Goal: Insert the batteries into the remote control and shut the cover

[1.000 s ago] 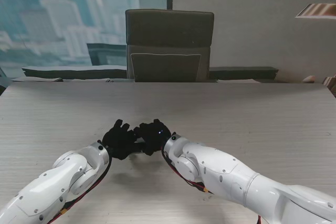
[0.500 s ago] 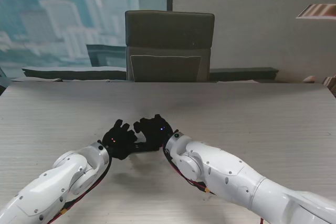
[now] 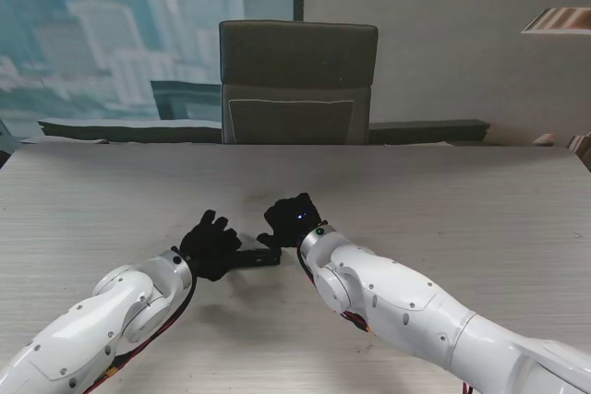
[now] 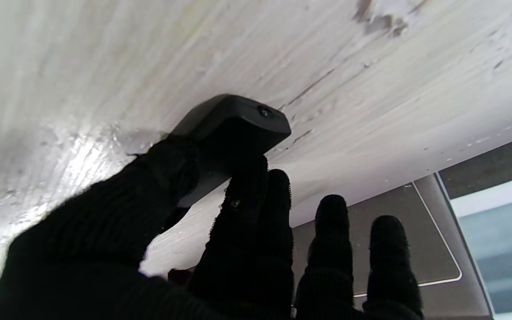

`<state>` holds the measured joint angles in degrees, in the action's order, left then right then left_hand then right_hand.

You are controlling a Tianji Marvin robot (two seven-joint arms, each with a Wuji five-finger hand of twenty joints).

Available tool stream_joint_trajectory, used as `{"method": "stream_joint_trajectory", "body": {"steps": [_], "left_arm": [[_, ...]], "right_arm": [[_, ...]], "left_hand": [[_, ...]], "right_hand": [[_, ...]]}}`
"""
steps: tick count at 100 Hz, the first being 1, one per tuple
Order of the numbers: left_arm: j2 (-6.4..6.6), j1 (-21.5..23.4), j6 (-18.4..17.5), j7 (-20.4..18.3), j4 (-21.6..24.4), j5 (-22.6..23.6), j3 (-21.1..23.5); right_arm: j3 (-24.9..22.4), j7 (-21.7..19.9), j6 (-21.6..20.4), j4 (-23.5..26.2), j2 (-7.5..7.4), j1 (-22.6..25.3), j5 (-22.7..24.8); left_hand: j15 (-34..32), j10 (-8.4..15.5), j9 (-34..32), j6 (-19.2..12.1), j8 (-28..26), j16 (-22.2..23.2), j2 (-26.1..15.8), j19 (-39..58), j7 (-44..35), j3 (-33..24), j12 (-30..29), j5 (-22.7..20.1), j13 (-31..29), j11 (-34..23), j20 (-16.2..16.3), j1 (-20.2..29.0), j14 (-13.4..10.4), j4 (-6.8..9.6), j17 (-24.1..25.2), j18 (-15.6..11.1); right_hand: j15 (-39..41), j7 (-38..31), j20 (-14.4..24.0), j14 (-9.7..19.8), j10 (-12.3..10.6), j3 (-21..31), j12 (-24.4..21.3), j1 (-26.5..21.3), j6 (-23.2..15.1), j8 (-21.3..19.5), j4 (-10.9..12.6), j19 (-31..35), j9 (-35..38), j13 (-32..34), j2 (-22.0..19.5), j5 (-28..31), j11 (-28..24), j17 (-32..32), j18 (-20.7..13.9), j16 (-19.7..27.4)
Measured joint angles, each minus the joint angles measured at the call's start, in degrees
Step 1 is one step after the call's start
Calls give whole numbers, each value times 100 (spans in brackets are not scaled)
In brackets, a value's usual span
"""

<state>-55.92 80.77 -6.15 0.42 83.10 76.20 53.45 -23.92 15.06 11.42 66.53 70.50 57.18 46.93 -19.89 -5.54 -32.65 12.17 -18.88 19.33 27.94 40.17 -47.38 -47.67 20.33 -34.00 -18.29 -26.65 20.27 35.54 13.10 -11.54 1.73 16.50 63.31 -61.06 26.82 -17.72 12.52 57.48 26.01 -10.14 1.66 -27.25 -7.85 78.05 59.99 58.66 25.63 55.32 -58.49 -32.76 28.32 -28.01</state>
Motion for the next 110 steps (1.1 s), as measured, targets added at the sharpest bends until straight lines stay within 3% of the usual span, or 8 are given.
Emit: {"method": "stream_joint_trajectory", "body": {"steps": [13, 76, 110], "left_arm": [[-1, 0, 0, -1, 0, 0, 1], [-6, 9, 1, 3, 0, 3, 12], [-10, 13, 3, -3, 1, 0, 19]], "right_arm": [[120, -197, 126, -42, -8, -51, -50], [474, -377, 259, -345, 76, -160, -231], [446, -451, 226, -348, 111, -156, -431]], "left_hand": [[0, 0, 0, 0, 0, 0, 0, 0, 0, 0, 0, 0, 0, 0, 0, 0, 0, 0, 0, 0], [0, 0, 0, 0, 0, 0, 3, 0, 0, 1, 0, 0, 0, 0, 0, 0, 0, 0, 0, 0], [0, 0, 0, 0, 0, 0, 4, 0, 0, 1, 0, 0, 0, 0, 0, 0, 0, 0, 0, 0]], "right_hand": [[11, 0, 23, -4, 24, -18, -9, 75, 0, -9, 0, 5, 64, 1, 78, 68, 0, -6, 42, 0], [34, -1, 68, -5, 43, 135, -10, 307, 6, -76, 26, 11, 64, 1, 139, 61, -1, -8, 50, 0], [-64, 38, 68, -2, 49, 402, -11, 228, 324, -151, -28, 10, -311, -252, 209, -342, -1, 251, 50, 0]]}}
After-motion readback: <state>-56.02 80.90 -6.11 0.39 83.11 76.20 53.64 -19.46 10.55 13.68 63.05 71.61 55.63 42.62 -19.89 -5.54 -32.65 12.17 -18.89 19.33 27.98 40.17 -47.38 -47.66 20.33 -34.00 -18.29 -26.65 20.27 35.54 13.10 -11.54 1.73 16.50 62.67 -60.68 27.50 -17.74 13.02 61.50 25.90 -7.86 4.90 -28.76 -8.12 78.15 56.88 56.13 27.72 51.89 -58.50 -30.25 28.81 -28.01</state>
